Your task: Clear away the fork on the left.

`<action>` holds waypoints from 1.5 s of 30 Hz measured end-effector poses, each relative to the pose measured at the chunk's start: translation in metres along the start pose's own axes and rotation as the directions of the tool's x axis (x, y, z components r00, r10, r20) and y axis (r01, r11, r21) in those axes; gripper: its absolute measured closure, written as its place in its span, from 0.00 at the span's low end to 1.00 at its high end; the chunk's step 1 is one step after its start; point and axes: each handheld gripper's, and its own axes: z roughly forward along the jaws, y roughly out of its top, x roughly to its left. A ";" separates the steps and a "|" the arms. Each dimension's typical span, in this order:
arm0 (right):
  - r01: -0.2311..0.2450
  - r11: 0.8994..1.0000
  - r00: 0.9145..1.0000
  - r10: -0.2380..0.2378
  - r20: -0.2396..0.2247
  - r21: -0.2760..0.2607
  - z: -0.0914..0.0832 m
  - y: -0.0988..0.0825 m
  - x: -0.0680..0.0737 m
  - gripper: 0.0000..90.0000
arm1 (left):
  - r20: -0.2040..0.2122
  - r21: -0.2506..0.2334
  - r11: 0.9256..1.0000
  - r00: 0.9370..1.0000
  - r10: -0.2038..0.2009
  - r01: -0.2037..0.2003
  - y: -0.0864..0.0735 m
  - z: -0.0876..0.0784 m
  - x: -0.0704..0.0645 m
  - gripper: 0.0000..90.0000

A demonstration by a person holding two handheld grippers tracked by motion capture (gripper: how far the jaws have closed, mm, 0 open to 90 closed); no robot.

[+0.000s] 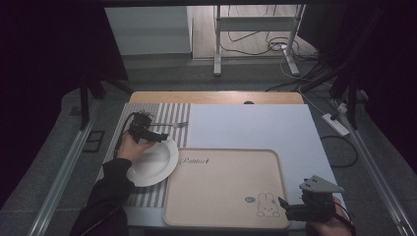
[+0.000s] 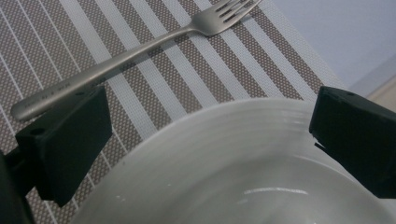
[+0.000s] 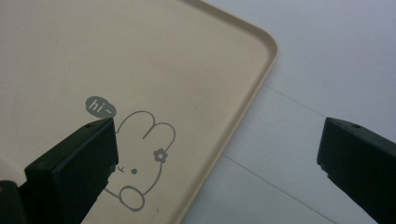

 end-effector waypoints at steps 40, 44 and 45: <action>0.020 1.000 1.000 -0.020 -0.016 0.007 0.001 0.000 0.001 0.00 | -0.117 0.131 0.987 0.990 -0.081 0.096 0.040 0.035 0.066 0.97; 0.021 1.000 1.000 -0.021 -0.016 0.007 0.001 0.000 0.001 0.00 | -0.151 0.164 0.982 0.986 -0.063 0.088 0.041 0.036 0.068 0.98; 0.021 1.000 1.000 -0.021 -0.016 0.007 0.001 0.000 0.001 0.00 | -0.148 0.168 0.981 0.986 -0.071 0.096 0.040 0.035 0.070 0.98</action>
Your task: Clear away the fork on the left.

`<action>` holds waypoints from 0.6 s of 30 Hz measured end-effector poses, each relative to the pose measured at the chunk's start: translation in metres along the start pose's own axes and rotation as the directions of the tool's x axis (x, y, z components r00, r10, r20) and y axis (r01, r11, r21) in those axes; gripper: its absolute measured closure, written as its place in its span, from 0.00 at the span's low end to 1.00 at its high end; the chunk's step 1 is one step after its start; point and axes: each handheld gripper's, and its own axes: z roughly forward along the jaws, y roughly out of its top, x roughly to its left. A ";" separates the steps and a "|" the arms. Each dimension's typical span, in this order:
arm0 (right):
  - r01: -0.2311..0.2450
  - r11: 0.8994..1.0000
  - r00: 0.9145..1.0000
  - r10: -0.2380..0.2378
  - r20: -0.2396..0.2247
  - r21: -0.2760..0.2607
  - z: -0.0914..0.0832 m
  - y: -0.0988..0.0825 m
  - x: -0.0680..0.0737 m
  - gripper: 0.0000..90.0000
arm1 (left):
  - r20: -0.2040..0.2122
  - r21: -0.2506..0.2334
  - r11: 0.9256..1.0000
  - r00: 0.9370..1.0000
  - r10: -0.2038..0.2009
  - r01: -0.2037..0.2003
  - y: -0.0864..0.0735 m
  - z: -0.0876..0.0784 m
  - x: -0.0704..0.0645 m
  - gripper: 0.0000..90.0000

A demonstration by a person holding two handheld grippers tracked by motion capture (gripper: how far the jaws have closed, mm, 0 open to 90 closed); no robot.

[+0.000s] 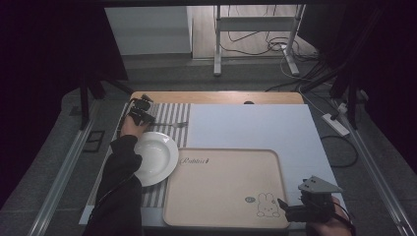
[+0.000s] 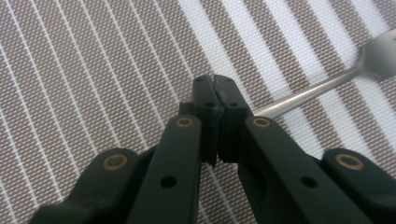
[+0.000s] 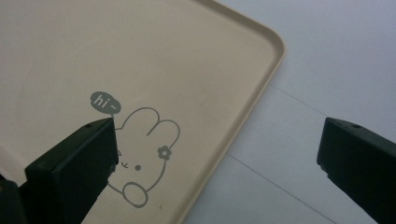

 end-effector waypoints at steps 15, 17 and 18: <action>0.008 1.000 1.000 -0.008 0.005 0.009 0.000 0.000 0.001 0.00 | 0.084 0.078 0.996 0.996 0.038 -0.045 -0.029 -0.017 0.001 0.99; 0.009 1.000 1.000 -0.009 0.005 0.009 0.000 0.000 0.001 0.00 | 0.086 0.080 0.995 0.995 0.048 -0.055 -0.031 -0.017 0.000 0.99; 0.009 1.000 1.000 -0.009 0.005 0.011 0.000 0.000 0.001 0.00 | 0.090 0.080 0.995 0.995 0.048 -0.055 -0.031 -0.018 0.001 0.99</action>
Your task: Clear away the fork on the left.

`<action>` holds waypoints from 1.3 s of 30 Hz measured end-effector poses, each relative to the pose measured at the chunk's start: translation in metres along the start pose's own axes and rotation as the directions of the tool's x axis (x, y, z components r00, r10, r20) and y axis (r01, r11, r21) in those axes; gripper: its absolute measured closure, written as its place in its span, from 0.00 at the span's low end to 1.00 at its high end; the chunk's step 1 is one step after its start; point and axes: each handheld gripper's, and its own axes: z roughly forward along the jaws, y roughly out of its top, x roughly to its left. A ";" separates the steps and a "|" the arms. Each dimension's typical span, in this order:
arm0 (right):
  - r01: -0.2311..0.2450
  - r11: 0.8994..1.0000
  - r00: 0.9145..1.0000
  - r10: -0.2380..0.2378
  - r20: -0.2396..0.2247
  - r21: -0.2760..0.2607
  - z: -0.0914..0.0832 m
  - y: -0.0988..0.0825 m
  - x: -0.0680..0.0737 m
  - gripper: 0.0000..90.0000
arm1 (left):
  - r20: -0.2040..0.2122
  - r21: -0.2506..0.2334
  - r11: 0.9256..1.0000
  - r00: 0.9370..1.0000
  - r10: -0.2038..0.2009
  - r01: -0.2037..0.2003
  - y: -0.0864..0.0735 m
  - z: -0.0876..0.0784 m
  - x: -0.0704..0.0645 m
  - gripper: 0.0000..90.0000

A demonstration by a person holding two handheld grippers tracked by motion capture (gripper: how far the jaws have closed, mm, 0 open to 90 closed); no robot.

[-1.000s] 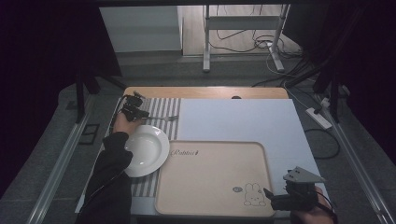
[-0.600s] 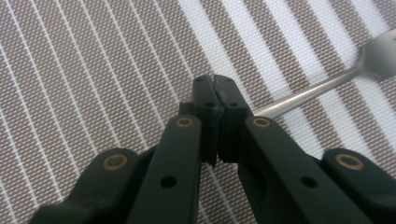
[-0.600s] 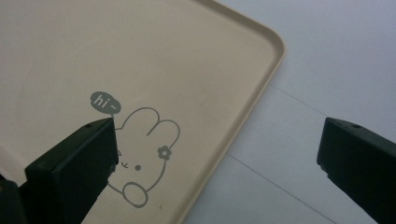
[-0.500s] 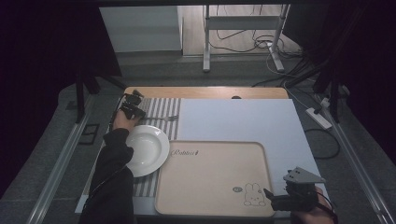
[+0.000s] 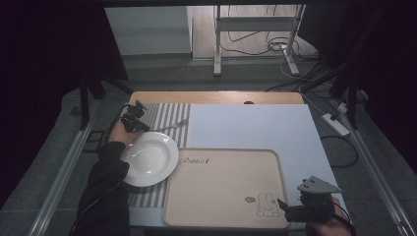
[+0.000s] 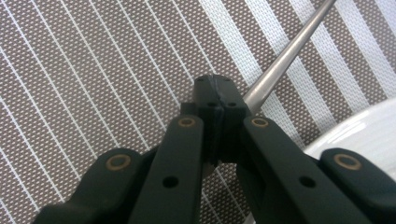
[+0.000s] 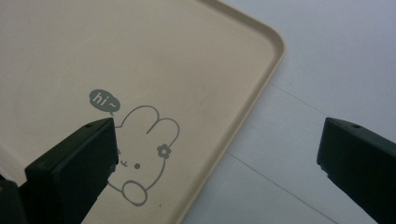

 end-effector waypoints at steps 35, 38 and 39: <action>-0.010 1.000 1.000 0.010 0.001 -0.008 0.000 0.000 -0.001 0.00 | -0.009 -0.043 0.988 0.989 0.147 -0.147 0.029 0.017 -0.017 0.35; -0.006 1.000 1.000 0.006 0.001 -0.007 0.000 0.000 0.000 0.00 | -0.004 -0.053 0.985 0.986 0.165 -0.165 0.024 0.013 -0.012 0.53; -0.006 1.000 1.000 0.006 0.001 -0.006 0.000 0.000 0.000 0.00 | 0.003 -0.057 0.983 0.985 0.174 -0.173 0.022 0.012 -0.012 0.62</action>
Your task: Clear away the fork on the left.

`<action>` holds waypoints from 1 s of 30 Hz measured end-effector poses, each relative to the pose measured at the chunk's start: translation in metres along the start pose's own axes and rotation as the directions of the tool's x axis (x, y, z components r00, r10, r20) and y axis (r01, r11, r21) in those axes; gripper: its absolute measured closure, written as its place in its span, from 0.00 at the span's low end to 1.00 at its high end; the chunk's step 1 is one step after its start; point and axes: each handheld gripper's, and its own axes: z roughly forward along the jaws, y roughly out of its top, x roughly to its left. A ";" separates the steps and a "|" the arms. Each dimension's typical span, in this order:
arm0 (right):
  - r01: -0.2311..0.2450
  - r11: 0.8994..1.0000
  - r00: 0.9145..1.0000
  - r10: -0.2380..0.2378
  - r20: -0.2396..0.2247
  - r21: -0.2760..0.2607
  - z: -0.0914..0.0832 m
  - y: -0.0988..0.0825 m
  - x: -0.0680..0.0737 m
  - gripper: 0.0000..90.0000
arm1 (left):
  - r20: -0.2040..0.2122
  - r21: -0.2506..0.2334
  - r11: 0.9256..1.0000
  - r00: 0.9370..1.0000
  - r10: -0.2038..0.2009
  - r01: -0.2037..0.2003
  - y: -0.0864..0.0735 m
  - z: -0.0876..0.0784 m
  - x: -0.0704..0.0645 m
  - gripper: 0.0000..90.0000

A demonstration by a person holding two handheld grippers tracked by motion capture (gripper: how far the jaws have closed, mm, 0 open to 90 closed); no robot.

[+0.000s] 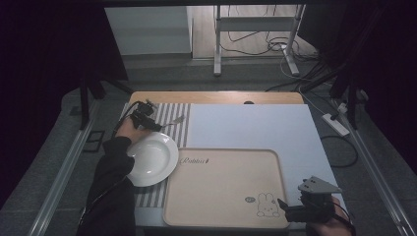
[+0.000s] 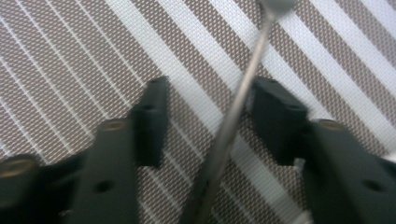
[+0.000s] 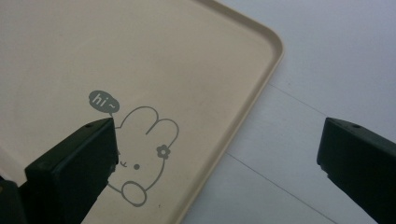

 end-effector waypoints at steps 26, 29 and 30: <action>0.004 1.000 1.000 -0.004 -0.003 0.004 0.000 0.000 0.000 0.00 | 0.018 -0.068 0.997 0.999 -0.038 0.040 -0.019 -0.039 0.023 0.93; 0.004 1.000 1.000 -0.004 -0.001 0.001 0.000 0.000 0.000 0.00 | 0.019 -0.083 0.995 0.998 -0.054 0.056 -0.022 -0.049 0.024 0.92; 0.004 1.000 1.000 -0.004 -0.001 0.001 0.000 0.000 0.000 0.00 | 0.019 -0.086 0.995 0.998 -0.053 0.055 -0.023 -0.052 0.024 0.92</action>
